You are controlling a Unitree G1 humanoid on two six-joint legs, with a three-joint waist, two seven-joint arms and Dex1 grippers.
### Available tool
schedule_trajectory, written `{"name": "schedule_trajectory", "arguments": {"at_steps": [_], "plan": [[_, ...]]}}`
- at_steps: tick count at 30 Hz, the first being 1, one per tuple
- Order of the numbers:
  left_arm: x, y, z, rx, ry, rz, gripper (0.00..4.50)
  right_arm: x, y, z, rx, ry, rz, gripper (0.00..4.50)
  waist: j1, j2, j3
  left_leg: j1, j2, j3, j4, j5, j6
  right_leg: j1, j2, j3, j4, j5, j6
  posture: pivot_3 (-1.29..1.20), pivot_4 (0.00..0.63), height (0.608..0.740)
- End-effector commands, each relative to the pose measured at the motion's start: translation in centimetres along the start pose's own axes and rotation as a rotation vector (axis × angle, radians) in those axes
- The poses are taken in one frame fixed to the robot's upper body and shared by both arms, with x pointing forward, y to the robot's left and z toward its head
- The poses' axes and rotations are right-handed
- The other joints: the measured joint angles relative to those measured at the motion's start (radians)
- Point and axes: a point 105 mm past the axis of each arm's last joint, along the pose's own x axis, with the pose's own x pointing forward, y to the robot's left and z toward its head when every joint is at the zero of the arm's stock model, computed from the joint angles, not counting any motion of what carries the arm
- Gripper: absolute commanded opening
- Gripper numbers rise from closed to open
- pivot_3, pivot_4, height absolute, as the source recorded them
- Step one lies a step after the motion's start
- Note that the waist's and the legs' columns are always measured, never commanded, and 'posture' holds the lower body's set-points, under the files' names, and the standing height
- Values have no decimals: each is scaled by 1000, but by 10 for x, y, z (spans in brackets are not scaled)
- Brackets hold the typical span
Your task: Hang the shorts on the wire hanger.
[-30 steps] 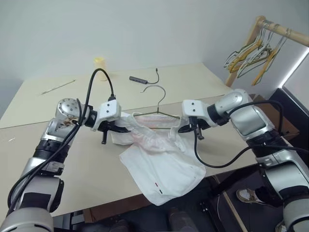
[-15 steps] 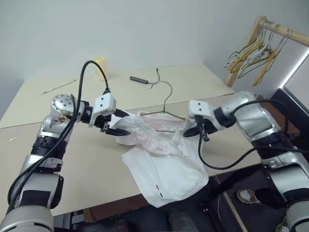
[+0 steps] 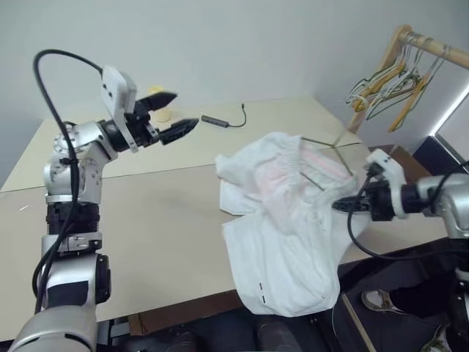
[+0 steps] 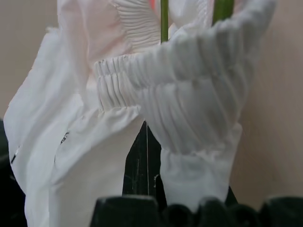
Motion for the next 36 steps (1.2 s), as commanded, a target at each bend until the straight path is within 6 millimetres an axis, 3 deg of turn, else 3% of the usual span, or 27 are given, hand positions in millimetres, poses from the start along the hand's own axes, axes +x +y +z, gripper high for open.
{"name": "schedule_trajectory", "arguments": {"at_steps": [1,5,9,20,25,30,36], "plan": [[4,-23,32,-64,-144,-54,4469,-35,-14,-4,143,-70,-160,0,-6,1,0,1,0,0,0,0,0,1,0,0,0,0,0,-287,27,740],[8,-39,45,-115,-201,-110,4469,-60,-24,-19,265,-88,-297,0,-23,3,0,7,0,0,0,0,0,7,1,1,-1,0,0,-321,32,740],[12,-42,49,-136,-217,-129,4469,-85,-43,-18,368,-138,-439,0,-58,3,0,12,-1,0,0,0,0,12,1,3,-1,-2,2,-340,30,740],[11,-48,52,-140,-244,-176,4469,-133,-93,12,554,-267,-714,0,-148,4,0,14,-2,2,-3,0,0,12,1,8,-4,-3,4,-336,26,740],[6,-48,52,-139,-244,-172,4469,-147,-112,27,613,-332,-795,0,-175,4,0,17,-3,6,-6,-1,2,13,1,13,-5,-3,7,-323,23,740],[3,-48,51,-137,-243,-168,4469,-155,-130,29,687,-373,-864,0,-186,4,1,19,-3,9,-8,-2,2,14,1,17,-7,-4,9,-307,17,740],[-3,-56,49,-143,-233,-202,4469,-139,-145,5,821,-335,-890,0,-189,4,2,32,-3,10,-15,-2,3,27,2,18,-19,-3,13,-295,16,740]]}}
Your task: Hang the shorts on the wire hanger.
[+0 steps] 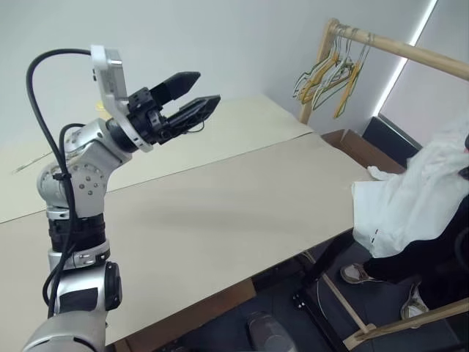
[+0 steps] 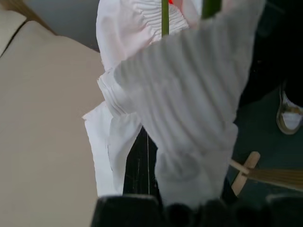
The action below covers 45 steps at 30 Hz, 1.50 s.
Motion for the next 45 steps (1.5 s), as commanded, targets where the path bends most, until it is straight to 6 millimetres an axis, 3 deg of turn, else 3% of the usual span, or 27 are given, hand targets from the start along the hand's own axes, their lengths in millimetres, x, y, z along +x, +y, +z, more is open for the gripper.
{"name": "schedule_trajectory", "arguments": {"at_steps": [1,7,12,15,25,26,30,40,42,45], "plan": [[-3,-11,12,31,-24,-49,4469,4,-3,4,32,-41,-7,0,-1,0,0,0,0,0,0,0,0,0,0,1,0,0,1,-295,16,740],[-4,-17,8,14,-9,-74,4469,20,-8,-13,22,-1,-55,0,-7,0,0,0,-1,3,0,0,1,0,0,5,-4,3,5,-292,18,740],[-4,-19,7,9,-2,-81,4469,23,-13,-9,-19,-49,-91,0,-6,0,0,0,-1,3,0,-1,1,0,0,6,-4,3,5,-291,20,740],[-4,-20,7,8,0,-84,4500,24,-18,-4,-51,-93,-136,773,-6,0,0,0,-1,3,0,-1,1,1,0,6,-4,3,5,-291,20,740],[-1,-19,4,4,6,-90,4500,9,-26,29,-215,-385,-307,4290,-9,0,0,0,-1,4,0,-1,1,1,0,7,-4,3,6,-305,16,740],[-1,-19,4,3,6,-91,4500,5,-24,32,-231,-431,-317,4485,-9,0,0,0,-1,4,0,-1,1,1,0,7,-4,3,6,-308,16,740],[-2,-19,3,2,14,-92,4500,-18,-12,37,-363,-708,-435,4485,-8,0,0,0,-1,4,0,0,1,0,1,7,-4,3,7,-313,17,740],[-3,-13,-1,6,42,-68,4500,-93,35,44,-332,-1258,-337,4485,-8,1,0,1,-1,5,0,0,1,0,0,8,-3,4,8,-310,7,740],[-5,-11,-1,22,41,-48,4500,-109,52,45,-363,-1356,-258,4485,-8,1,0,0,0,5,0,0,1,0,1,8,-3,4,8,-301,4,740],[-12,-3,-2,92,47,55,4500,-132,105,30,-355,-1429,182,4485,-12,1,0,1,0,5,0,-1,1,0,1,9,-3,4,8,-282,0,740]]}}
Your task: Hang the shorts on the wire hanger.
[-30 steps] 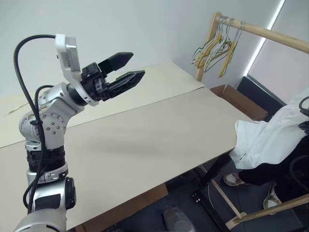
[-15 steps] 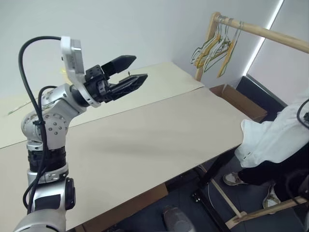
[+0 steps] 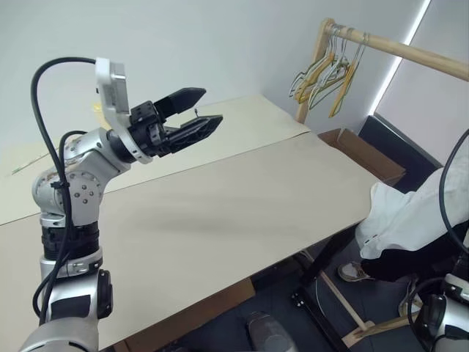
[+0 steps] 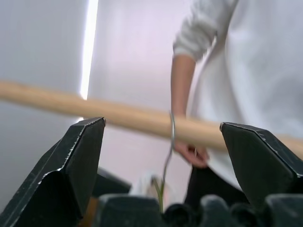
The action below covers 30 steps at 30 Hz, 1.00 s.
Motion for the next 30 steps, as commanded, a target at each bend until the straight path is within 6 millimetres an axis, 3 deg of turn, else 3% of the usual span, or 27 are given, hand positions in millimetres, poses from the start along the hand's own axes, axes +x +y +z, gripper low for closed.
{"name": "schedule_trajectory", "arguments": {"at_steps": [1,6,9,11,14,18,24,30], "plan": [[-11,4,6,96,5,84,4500,-23,50,53,248,-205,345,4485,-3,0,0,0,0,0,0,0,0,0,0,0,0,0,0,-282,0,740],[-37,-7,-9,114,130,78,4500,-54,116,42,320,-135,787,4485,10,0,0,1,3,-1,0,0,0,0,4,0,1,1,-1,-174,0,740],[-56,-17,-26,160,263,92,4500,-86,164,34,355,-73,1138,4485,34,0,0,1,3,0,0,0,0,-1,3,1,0,1,-2,-112,0,740],[-68,-22,-38,181,351,122,4500,-111,192,30,322,-65,1365,4485,62,0,0,1,4,0,-1,0,0,-1,4,0,0,1,-3,-94,0,740],[-83,-34,-49,200,425,148,4500,-138,217,21,268,-52,1618,4485,120,-1,1,1,4,0,-3,0,0,-3,5,-1,0,1,-6,-25,8,740],[-97,-48,-55,203,471,183,4500,-152,232,15,219,-68,1784,4485,215,-2,2,-4,4,1,-3,0,0,-9,5,-2,0,5,-14,34,21,740],[-104,-52,-58,204,489,253,4500,-148,239,11,229,-56,1810,4485,345,-3,2,-12,5,5,-4,0,0,-20,5,-3,1,5,-18,73,36,740],[-105,-54,-61,188,493,251,4500,-159,233,1,171,-37,1875,4485,394,-2,3,-13,6,12,-4,0,-2,-20,5,-6,1,1,-27,56,37,740]]}}
